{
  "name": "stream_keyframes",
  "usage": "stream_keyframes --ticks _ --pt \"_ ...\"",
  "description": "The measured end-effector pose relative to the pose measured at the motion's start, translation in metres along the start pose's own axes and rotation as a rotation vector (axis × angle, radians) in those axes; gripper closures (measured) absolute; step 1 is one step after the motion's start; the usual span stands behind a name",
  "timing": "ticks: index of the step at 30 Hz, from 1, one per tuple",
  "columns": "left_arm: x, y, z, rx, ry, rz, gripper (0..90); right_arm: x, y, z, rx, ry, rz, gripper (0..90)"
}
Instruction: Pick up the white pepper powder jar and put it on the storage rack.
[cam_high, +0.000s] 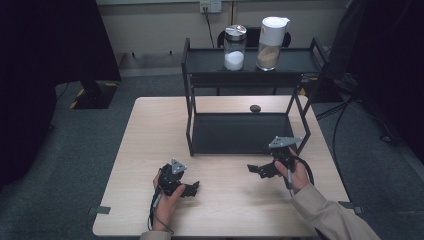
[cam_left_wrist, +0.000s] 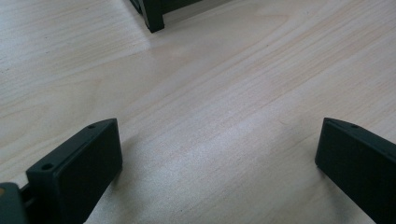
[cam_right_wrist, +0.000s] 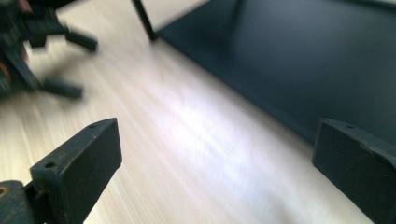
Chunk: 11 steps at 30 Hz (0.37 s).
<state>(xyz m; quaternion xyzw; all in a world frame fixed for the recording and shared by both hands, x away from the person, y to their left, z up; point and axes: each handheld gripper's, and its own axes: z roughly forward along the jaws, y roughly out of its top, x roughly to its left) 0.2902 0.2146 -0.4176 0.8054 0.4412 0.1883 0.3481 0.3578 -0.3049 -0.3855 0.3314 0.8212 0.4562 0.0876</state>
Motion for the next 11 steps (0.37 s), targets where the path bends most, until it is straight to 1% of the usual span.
stream_keyframes --ticks 2,4,9,11 --pt "0.0 0.0 0.0 0.0 0.0 0.0 0.0 0.003 -0.008 0.005 0.025 -0.009 -0.024 1.0" --pt "0.0 0.0 0.0 0.0 0.0 0.0 0.0 0.007 -0.011 0.008 0.05 -0.021 -0.044 1.2" --pt "-0.001 0.001 0.0 0.002 0.005 -0.005 0.0 0.012 -0.022 0.008 0.052 -0.026 -0.054 1.4" --pt "-0.002 0.001 0.0 0.002 0.008 -0.009 0.0 0.016 -0.025 0.007 0.056 -0.042 -0.069 1.1"
